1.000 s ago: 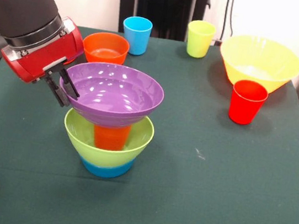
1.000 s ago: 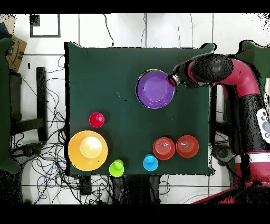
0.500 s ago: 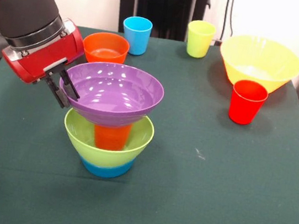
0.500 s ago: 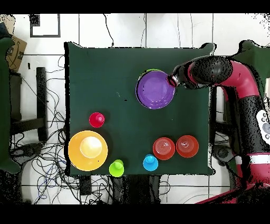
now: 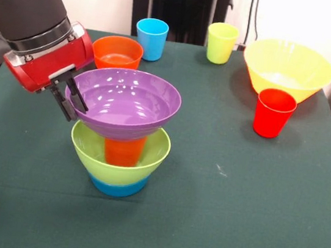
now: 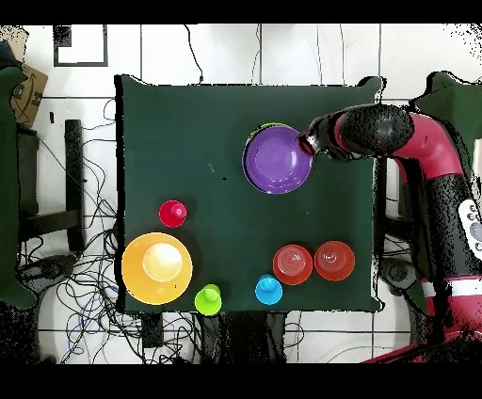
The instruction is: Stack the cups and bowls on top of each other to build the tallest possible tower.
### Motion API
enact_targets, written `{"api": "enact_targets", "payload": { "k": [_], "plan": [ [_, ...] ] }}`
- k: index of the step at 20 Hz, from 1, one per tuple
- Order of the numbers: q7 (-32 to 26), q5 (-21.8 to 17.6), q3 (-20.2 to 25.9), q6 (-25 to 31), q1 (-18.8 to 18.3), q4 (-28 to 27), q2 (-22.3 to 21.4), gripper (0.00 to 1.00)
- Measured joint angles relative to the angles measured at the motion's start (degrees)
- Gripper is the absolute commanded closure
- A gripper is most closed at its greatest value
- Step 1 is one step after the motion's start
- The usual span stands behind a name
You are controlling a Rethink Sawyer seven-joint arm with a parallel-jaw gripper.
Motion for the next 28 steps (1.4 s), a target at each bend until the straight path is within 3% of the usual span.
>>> {"api": "enact_targets", "payload": {
  "k": [17,28],
  "plan": [
    [0.00,-0.76,-0.01,-3.00,0.01,3.61,-4.16,1.00],
    [0.00,-0.96,0.00,-4.42,0.01,4.53,-4.68,1.00]
  ]
}}
